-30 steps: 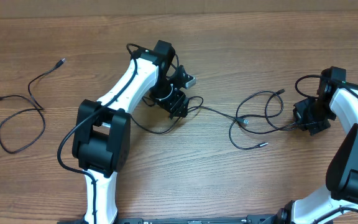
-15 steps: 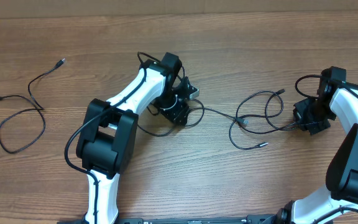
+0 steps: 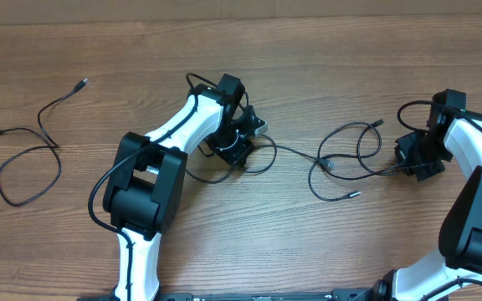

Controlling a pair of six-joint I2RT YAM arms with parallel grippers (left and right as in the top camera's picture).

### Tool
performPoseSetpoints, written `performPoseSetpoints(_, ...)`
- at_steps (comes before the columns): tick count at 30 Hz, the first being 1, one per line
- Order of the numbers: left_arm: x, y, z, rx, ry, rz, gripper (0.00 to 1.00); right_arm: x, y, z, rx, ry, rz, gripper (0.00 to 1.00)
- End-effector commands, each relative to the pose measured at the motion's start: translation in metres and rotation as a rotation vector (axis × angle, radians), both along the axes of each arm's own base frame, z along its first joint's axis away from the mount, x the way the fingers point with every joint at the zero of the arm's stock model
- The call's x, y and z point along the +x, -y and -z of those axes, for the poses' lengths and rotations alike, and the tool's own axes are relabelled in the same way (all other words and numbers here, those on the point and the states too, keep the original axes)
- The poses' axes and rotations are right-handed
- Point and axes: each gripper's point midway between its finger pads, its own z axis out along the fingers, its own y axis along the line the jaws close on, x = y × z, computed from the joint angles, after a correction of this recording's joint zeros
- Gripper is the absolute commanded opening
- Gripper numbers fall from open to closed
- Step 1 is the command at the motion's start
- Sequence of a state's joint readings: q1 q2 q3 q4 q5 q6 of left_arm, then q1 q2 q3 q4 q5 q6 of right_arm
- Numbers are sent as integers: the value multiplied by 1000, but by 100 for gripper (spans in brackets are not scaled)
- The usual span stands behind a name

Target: Untangle cables

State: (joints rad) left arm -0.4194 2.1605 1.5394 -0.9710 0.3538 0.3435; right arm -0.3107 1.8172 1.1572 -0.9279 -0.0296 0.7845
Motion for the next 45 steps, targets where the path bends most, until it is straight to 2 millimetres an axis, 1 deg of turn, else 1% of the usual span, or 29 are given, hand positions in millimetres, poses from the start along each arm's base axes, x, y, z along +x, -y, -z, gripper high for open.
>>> performPoseSetpoints(1,-2,-3,9,30,1,14,31,-1,-2,3,5,-8,-4,19)
performPoseSetpoints(2,-1,-3,9,29,3,14,37,-2,-2,3,5,-8,-4,19)
performPoseSetpoints(4,0,-3,9,26,10,14,63,-2,-2,3,5,-9,-4,19)
performPoseSetpoints(6,1,-3,9,26,10,14,73,-2,-2,3,5,-9,-4,19)
performPoseSetpoints(9,-3,0,7,-9,0,45,82,-1,-2,3,4,-8,-4,19)
performPoseSetpoints(10,-5,2,6,-24,-7,61,84,-2,-2,3,4,-9,-4,19)
performPoseSetpoints(13,-16,6,2,-68,-36,125,84,-1,-2,3,4,-8,-4,19)
performPoseSetpoints(17,-27,8,2,-65,-56,177,84,-2,-2,3,4,-9,-4,20)
performPoseSetpoints(21,-32,8,5,-44,-61,191,83,-2,-2,3,4,-9,-4,20)
performPoseSetpoints(25,-34,7,9,-32,-68,194,75,-2,-2,4,4,-10,-4,23)
performPoseSetpoints(26,-34,4,10,-15,-66,189,72,-2,-2,4,4,-10,-4,24)
performPoseSetpoints(28,-31,-2,15,35,-58,166,71,-2,-2,4,4,-9,-4,24)
performPoseSetpoints(33,-29,-4,16,47,-52,151,72,-2,-1,4,2,-9,-4,25)
performPoseSetpoints(36,-30,-4,17,57,-55,141,80,-2,-1,4,1,-10,-4,26)
performPoseSetpoints(40,-31,-5,19,112,-39,147,81,-2,-1,4,1,-9,-4,28)
performPoseSetpoints(45,-32,-6,24,221,2,147,80,-2,-1,4,1,-9,-4,29)
